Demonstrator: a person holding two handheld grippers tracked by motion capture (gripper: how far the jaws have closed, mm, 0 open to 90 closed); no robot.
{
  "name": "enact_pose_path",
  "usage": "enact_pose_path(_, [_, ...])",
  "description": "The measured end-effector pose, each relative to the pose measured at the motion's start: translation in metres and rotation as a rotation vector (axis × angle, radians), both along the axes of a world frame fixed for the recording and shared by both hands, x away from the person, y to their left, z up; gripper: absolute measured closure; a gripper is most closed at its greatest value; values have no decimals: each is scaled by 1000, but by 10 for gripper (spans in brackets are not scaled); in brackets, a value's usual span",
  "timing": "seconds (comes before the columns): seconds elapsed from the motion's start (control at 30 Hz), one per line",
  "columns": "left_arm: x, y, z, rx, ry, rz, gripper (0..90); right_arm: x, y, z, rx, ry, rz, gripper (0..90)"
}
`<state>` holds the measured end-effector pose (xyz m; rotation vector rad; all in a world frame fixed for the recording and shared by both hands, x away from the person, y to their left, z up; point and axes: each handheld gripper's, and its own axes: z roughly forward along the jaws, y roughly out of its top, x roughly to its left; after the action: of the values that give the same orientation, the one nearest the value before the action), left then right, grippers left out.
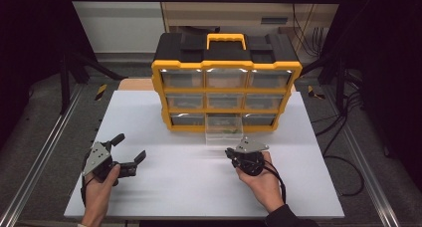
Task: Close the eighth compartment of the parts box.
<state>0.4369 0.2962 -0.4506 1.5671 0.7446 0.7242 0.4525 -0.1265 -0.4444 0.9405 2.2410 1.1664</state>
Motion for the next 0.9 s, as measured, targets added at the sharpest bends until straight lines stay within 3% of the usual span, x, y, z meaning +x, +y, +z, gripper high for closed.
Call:
enact_pose_path(0.57, [0, 0, 1, 4, -3, -4, 11, 10, 2, -1, 6, -1, -16, 900])
enact_pose_path(0.9, [1, 0, 0, 4, 0, -7, 11, 19, 1, -5, 22, 27, -49, 900])
